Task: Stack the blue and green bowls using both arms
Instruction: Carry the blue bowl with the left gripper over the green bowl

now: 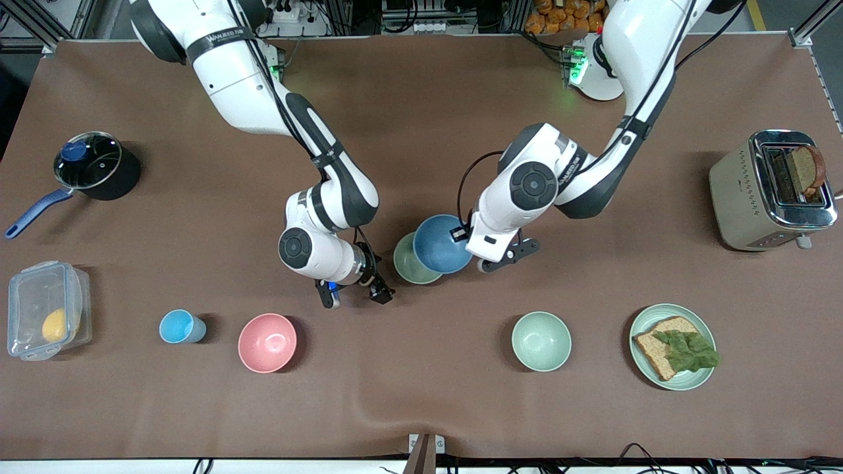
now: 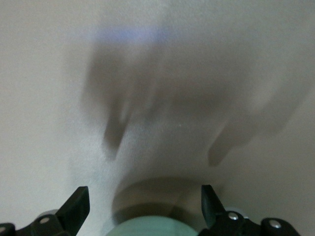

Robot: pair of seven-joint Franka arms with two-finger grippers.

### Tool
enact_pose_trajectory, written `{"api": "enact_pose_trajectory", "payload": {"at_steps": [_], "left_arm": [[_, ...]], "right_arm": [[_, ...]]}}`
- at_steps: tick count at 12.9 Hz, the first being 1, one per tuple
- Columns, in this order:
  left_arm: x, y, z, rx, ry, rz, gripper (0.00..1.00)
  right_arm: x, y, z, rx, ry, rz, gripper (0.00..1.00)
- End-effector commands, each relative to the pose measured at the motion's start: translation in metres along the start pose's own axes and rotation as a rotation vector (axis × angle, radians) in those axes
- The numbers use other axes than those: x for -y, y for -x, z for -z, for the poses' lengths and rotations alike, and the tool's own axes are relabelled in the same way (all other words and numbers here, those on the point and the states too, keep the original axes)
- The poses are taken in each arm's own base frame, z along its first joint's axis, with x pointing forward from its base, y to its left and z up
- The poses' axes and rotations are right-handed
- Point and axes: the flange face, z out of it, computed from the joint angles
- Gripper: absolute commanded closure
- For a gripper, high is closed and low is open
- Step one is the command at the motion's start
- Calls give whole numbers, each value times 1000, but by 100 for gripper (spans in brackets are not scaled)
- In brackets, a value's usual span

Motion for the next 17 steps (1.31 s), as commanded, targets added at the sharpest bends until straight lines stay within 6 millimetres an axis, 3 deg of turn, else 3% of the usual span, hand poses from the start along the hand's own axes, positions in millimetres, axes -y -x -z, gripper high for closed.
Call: {"api": "enact_pose_trajectory", "payload": {"at_steps": [1,5,17], "left_arm": [[-16,7,-17,-1,30,47,100],[-25,17,-39,-7,43,29,100],[-24,11,-73,-34,35,0,100]], "right_arm": [[-11,28,2,-7,15,-7,0],[-10,30,1,-13,8,-17,0],[-9,18,5,-16,9,-7,0]]}}
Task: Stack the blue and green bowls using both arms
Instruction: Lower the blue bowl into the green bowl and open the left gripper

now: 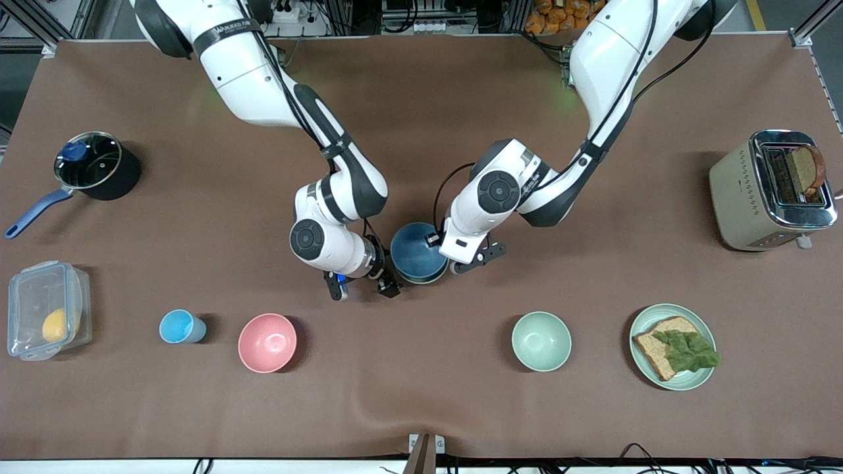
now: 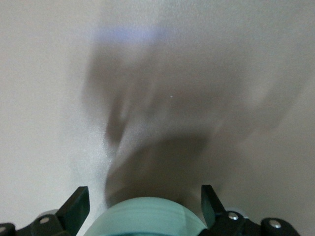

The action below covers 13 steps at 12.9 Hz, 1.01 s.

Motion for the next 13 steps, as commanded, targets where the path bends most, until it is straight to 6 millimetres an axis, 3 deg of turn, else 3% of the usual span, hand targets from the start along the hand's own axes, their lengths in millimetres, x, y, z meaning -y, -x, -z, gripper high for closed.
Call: {"api": "enact_pose_trajectory", "payload": {"at_steps": [1,13], "left_arm": [[-4,-3,-8,-27,-7,-9,100],[0,-16,-24,-51,15,0,100]], "right_arm": [[-5,0,9,-9,4,8,0],[-5,2,8,-22,9,32,0]]}}
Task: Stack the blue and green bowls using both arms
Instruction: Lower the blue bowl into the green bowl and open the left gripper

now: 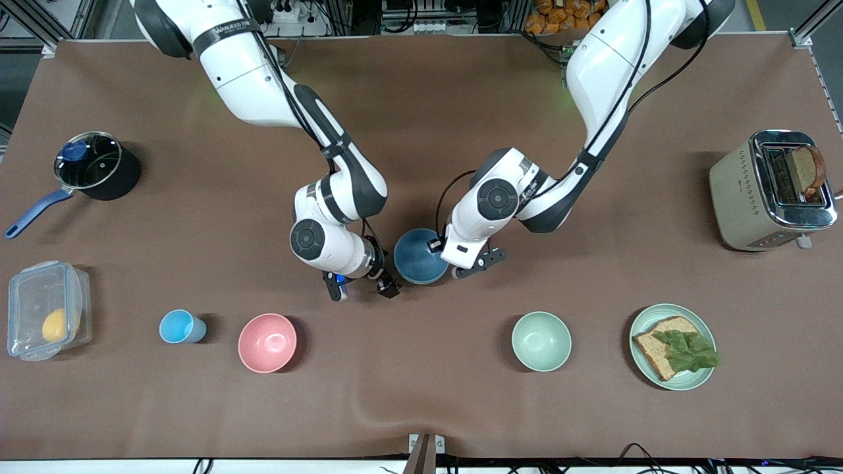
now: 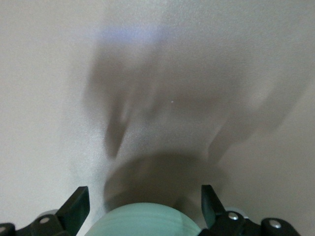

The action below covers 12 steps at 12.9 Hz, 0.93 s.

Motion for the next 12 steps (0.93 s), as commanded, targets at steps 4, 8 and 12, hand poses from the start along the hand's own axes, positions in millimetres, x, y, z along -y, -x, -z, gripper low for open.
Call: {"api": "enact_pose_trajectory", "payload": {"at_steps": [4,8,12], "left_arm": [[-5,-7,-8,-40,16,-9,88],[-8,-11,17,-65,43,-2,0],[-8,-24,90,-144,84,8,0]], "right_arm": [[-6,0,9,-5,25,64,0],[-7,0,9,-5,26,67,0],[-9,-12,14,-5,62,117,0]]}}
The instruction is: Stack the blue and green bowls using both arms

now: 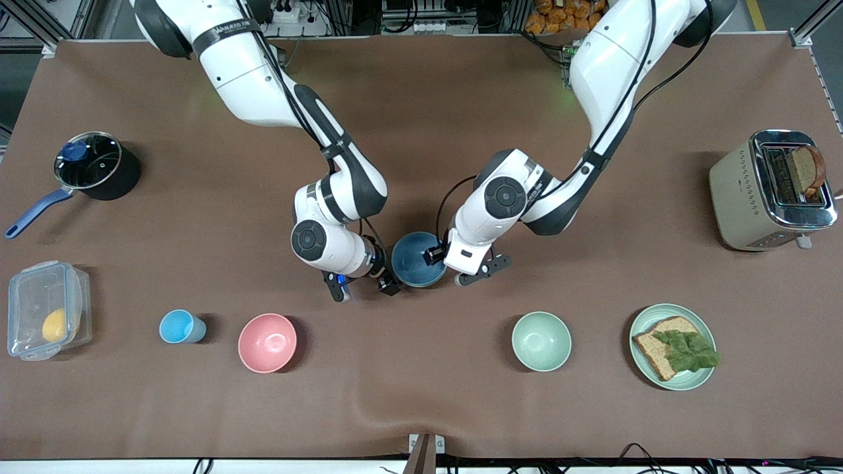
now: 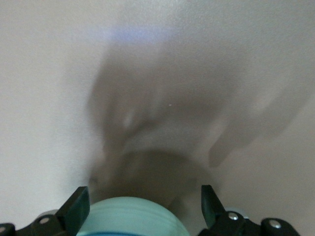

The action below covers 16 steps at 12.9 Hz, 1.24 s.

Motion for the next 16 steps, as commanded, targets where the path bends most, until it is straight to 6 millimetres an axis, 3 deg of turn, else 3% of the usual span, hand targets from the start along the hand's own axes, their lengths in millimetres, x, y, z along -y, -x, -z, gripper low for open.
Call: {"api": "enact_pose_trajectory", "payload": {"at_steps": [1,3,5,8,9,13,14,16], "left_arm": [[3,-16,77,-92,-1,3,0],[13,-22,138,-117,-42,14,0],[36,-36,203,-196,-132,-28,0],[90,-65,289,-224,-265,-236,0],[108,-73,308,-204,-305,-290,0],[168,-79,405,-83,-336,-423,0],[182,-83,419,-62,-338,-408,0],[189,-73,443,-76,-335,-433,0]], "right_arm": [[-8,-15,19,-2,44,58,0],[-12,-28,31,6,90,111,0],[-16,-40,56,19,126,194,0],[-22,-67,103,22,142,290,0],[-25,-84,120,19,149,329,0],[-52,-150,205,21,174,546,0],[-63,-167,231,31,177,610,0],[-88,-194,293,42,154,748,0]]}}
